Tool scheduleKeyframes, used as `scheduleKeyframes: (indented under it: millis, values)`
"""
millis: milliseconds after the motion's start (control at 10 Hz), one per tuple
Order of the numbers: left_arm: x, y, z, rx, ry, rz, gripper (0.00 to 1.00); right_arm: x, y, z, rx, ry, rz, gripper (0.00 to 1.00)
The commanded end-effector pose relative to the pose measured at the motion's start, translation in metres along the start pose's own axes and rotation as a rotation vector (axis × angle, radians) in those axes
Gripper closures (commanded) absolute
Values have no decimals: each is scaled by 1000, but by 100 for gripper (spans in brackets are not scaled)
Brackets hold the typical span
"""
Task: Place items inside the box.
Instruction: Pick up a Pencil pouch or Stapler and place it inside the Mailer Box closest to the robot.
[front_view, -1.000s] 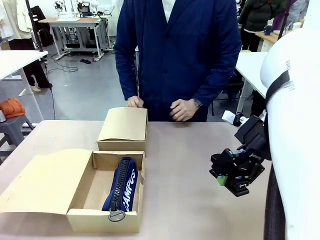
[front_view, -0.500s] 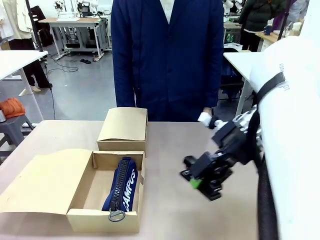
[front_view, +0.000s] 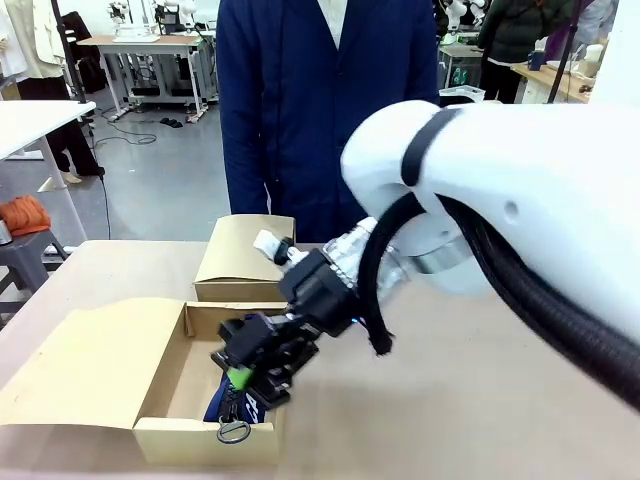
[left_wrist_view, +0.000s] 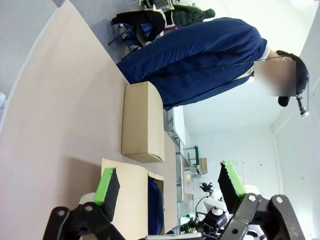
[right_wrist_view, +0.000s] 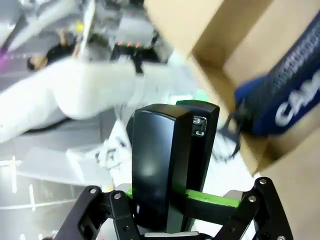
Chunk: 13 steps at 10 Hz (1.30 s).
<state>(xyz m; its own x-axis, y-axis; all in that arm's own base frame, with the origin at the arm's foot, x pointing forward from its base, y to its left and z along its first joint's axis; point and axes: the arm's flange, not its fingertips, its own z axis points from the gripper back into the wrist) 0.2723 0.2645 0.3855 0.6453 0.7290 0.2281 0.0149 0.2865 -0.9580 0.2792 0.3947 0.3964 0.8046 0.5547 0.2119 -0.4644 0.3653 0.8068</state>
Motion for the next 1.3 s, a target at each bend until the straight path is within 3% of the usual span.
scheduleKeyframes:
  millis: [0,200,300,600,900,1200]
  values:
    - [-4,0,3,-9,7,-17,0,-18,-6,10,27,55,-18,79]
    - [-4,0,3,-9,7,-17,0,0,-1,-3,-7,0,-4,79]
    - [-4,0,3,-9,7,-17,0,-9,7,0,-42,-15,10,79]
    - [-4,0,3,-9,7,-17,0,37,32,-24,-166,-56,-33,79]
    - [-4,0,3,-9,7,-17,0,88,40,-47,-270,-12,-235,79]
    - [-4,0,3,-9,7,-17,0,125,25,-63,-354,-52,-294,79]
